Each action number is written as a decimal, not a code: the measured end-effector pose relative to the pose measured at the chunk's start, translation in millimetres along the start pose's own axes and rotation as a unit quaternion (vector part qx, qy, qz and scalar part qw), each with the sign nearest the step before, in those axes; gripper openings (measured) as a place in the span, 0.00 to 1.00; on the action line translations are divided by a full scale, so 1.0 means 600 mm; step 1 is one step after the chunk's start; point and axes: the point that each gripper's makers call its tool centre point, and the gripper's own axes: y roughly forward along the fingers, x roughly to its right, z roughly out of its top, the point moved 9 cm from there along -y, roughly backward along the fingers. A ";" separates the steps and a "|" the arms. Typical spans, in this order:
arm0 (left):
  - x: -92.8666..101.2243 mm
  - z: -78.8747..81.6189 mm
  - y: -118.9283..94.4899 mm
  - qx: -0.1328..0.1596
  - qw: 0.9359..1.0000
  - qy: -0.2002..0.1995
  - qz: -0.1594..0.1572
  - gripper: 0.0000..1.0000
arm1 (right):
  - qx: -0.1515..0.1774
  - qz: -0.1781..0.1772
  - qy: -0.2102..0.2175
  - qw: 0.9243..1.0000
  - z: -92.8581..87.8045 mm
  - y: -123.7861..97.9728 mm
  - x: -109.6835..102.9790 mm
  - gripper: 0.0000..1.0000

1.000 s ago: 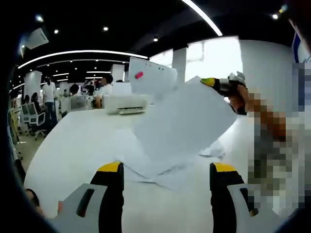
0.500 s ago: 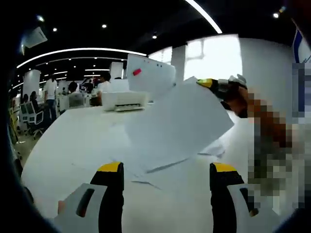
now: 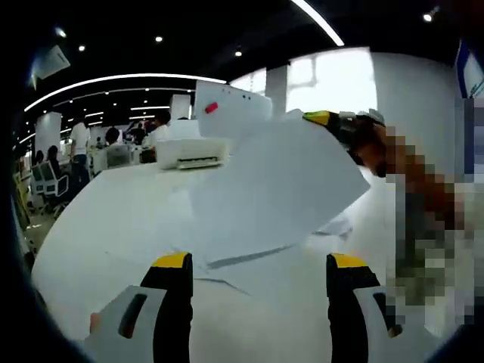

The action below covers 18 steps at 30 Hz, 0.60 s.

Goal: Organize the stack of printing papers by aligning and flattening the scattered papers on the table

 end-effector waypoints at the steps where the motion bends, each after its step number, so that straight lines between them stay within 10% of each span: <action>1: 0.001 -0.001 0.002 -0.001 1.000 0.002 0.001 0.75 | 0.005 0.000 0.006 1.000 -0.002 0.000 -0.002 0.00; 12: 0.027 -0.012 0.041 -0.023 0.991 0.120 0.044 0.80 | -0.004 0.005 0.069 0.998 -0.028 0.009 0.003 0.00; 18: 0.067 -0.023 0.087 -0.033 0.954 0.287 0.081 0.82 | -0.014 0.008 0.090 0.996 -0.038 0.014 0.002 0.00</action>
